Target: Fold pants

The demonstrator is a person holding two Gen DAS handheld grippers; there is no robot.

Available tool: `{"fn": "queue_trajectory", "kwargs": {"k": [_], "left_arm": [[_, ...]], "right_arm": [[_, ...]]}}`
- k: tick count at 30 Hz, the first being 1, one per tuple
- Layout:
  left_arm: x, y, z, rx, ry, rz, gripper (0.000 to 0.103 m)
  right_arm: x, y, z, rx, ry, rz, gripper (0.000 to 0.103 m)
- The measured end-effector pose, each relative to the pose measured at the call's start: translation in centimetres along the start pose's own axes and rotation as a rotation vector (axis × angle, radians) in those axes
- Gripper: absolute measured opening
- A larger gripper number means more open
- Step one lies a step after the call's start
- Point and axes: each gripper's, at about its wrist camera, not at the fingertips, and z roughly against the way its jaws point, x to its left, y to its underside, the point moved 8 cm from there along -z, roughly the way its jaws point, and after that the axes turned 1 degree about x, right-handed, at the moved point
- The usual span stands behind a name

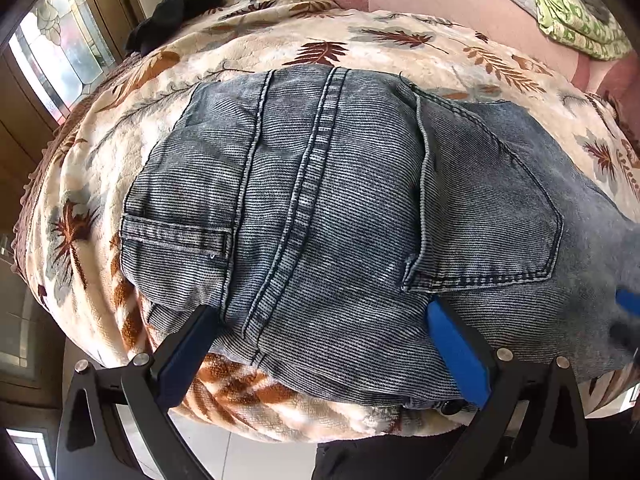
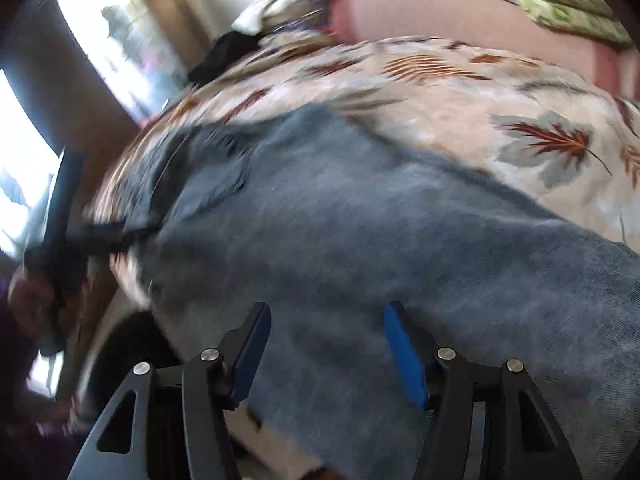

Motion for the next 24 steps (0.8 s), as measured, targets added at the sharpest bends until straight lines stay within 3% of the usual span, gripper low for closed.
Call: {"fn": "queue_trajectory", "kwargs": {"k": [3, 8, 10, 12, 15, 18, 22, 24], "left_arm": [[0.1, -0.4, 0.2, -0.001, -0.014, -0.004, 0.103], [-0.3, -0.2, 2.0, -0.011, -0.027, 0.020, 0.103], [-0.6, -0.3, 3.0, -0.010, -0.039, 0.022, 0.103], [-2.0, -0.9, 4.7, -0.050, -0.030, 0.000, 0.102], [-6.2, -1.9, 7.6, -0.133, 0.023, -0.088, 0.103], [-11.8, -1.9, 9.0, -0.149, 0.103, -0.204, 0.103], [-18.7, -0.7, 8.9, -0.121, 0.184, -0.337, 0.103], [-22.0, 0.0, 8.8, -0.114, 0.219, -0.394, 0.103]], "right_arm": [[0.7, 1.5, 0.3, 0.019, 0.042, 0.082, 0.063], [-1.2, 2.4, 3.0, 0.021, -0.049, -0.045, 0.061], [-4.0, 2.0, 6.1, -0.063, 0.035, -0.096, 0.061], [-7.8, 1.9, 9.9, -0.153, 0.062, -0.203, 0.061], [-15.1, 3.2, 16.0, -0.295, 0.102, -0.438, 0.062], [-21.1, 6.1, 19.9, -0.366, 0.114, -0.654, 0.062], [-25.8, 9.1, 20.0, -0.350, 0.022, -0.877, 0.062], [-26.2, 9.1, 19.2, -0.331, -0.028, -0.897, 0.062]]}}
